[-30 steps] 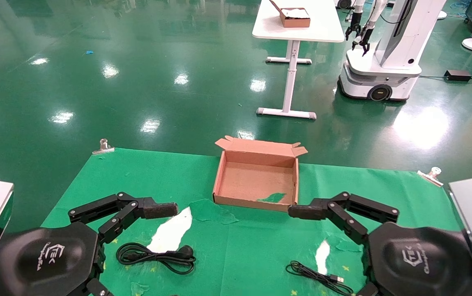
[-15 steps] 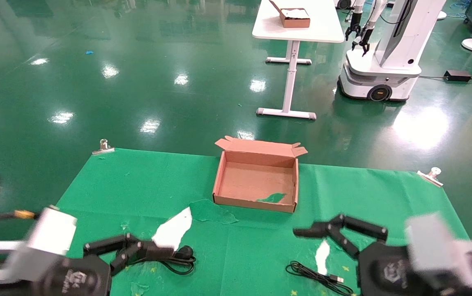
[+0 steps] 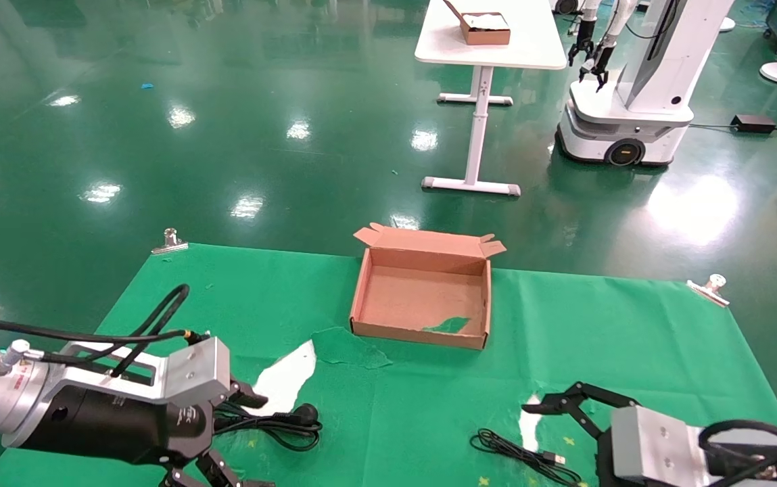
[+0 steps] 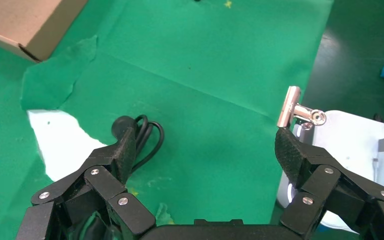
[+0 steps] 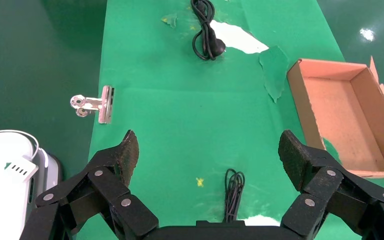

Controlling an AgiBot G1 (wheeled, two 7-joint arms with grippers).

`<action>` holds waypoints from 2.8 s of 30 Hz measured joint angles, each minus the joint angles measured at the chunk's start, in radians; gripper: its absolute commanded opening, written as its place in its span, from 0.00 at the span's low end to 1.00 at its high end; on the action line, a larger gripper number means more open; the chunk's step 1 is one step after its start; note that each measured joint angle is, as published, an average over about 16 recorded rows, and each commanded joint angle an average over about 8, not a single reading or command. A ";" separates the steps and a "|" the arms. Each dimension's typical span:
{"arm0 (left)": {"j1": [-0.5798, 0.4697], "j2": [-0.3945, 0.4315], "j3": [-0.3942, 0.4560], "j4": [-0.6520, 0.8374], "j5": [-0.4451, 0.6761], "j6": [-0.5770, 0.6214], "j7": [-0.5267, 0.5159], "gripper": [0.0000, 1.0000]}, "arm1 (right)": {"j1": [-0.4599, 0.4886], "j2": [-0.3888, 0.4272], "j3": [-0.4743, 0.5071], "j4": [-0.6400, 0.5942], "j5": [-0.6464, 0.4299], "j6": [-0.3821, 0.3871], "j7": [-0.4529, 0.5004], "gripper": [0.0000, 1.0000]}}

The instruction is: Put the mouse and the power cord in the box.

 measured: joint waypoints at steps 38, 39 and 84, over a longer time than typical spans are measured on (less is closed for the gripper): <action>-0.189 0.526 0.307 0.708 0.608 -0.377 0.085 1.00 | -0.013 0.006 -0.043 -0.055 -0.154 0.040 -0.033 1.00; -0.191 0.530 0.307 0.719 0.608 -0.381 0.089 1.00 | -0.009 -0.003 -0.051 -0.060 -0.176 0.047 -0.034 1.00; -0.213 0.554 0.320 0.814 0.569 -0.410 0.146 0.00 | 0.235 -0.423 -0.256 -0.533 -0.633 0.225 -0.086 0.00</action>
